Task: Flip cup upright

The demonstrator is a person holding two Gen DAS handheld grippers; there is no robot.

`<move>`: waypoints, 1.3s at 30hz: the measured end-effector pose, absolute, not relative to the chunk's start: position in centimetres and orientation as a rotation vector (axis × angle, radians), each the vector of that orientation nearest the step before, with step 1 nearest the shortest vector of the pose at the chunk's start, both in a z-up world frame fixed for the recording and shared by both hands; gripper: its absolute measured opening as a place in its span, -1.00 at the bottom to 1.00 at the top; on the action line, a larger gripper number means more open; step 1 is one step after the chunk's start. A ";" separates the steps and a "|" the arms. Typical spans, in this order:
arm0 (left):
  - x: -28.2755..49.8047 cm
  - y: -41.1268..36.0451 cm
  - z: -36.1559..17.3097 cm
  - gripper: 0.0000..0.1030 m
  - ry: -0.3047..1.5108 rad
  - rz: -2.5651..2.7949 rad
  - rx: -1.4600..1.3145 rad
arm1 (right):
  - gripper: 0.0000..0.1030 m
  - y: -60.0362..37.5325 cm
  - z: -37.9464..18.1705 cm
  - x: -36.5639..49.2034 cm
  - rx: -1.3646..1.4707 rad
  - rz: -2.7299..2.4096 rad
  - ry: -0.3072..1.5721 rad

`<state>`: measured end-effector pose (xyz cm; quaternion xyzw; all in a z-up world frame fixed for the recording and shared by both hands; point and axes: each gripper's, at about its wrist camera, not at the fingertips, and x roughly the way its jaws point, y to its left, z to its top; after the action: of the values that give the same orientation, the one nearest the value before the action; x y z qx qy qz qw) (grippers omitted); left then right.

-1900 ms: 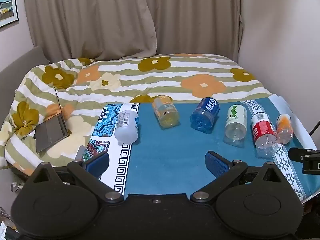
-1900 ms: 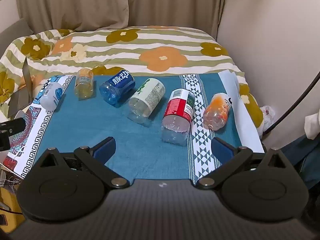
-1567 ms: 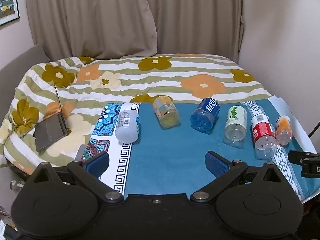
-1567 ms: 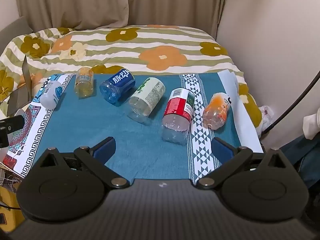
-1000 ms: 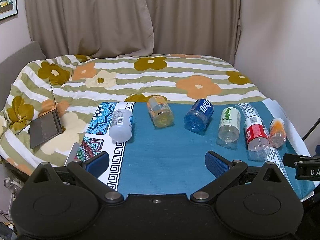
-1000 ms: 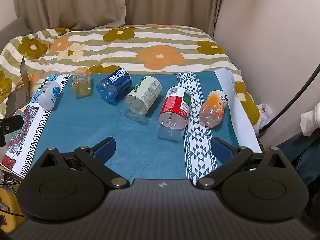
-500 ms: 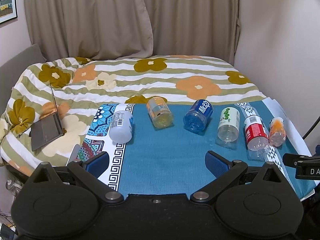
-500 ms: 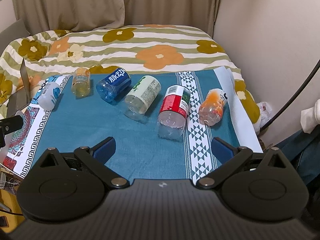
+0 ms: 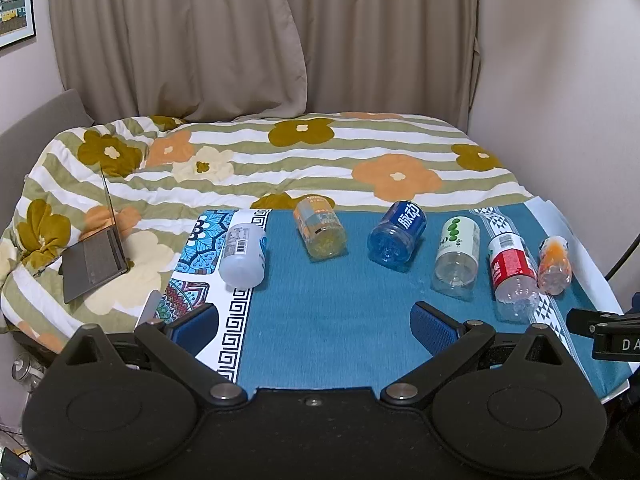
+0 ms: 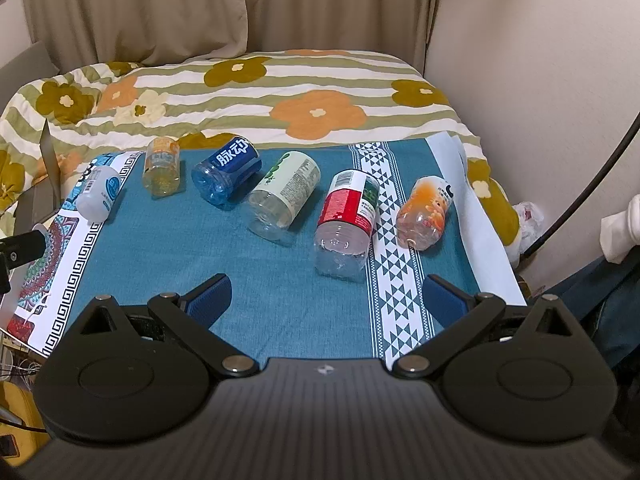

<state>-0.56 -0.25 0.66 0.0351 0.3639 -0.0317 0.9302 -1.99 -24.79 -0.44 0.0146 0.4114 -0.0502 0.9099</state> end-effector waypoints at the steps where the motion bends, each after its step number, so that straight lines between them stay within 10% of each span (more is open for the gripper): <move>1: -0.6 -0.2 0.7 1.00 0.745 -0.065 0.071 | 1.00 -24.8 -0.4 -2.0 0.030 -0.104 0.849; 39: -0.5 0.2 0.8 1.00 0.747 -0.058 0.067 | 1.00 -24.8 -0.3 -2.1 0.034 -0.096 0.852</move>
<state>-0.49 0.18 0.84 0.0328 0.3648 -0.0285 0.9301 -2.06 -24.76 -0.34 0.0166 0.4129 -0.0465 0.9094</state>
